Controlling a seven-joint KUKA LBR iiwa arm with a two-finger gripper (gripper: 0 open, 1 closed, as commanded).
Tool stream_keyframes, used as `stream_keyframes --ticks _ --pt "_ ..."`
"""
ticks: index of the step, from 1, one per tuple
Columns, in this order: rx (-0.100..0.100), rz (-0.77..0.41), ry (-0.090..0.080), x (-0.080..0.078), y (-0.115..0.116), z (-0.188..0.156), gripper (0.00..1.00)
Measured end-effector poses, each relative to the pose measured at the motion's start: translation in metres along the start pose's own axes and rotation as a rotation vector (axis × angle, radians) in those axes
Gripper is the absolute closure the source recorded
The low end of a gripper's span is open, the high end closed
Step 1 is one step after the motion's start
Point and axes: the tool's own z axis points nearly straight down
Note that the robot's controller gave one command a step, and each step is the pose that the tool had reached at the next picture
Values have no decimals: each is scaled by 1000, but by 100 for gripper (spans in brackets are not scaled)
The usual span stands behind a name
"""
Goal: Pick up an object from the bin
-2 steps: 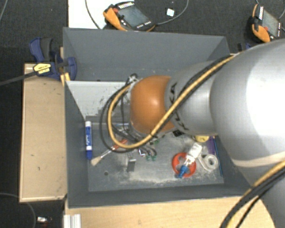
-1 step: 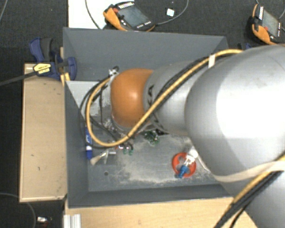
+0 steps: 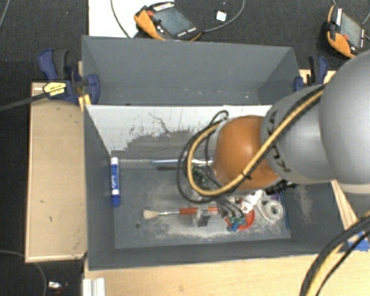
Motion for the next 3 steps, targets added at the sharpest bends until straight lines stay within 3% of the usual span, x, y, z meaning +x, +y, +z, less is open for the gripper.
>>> stream_keyframes --ticks 1,2,3 --pt "-1 0 0 0 1 0 100" --pt "-4 -4 -11 -35 29 -80 100" --pt "-1 29 5 -21 39 -137 100"
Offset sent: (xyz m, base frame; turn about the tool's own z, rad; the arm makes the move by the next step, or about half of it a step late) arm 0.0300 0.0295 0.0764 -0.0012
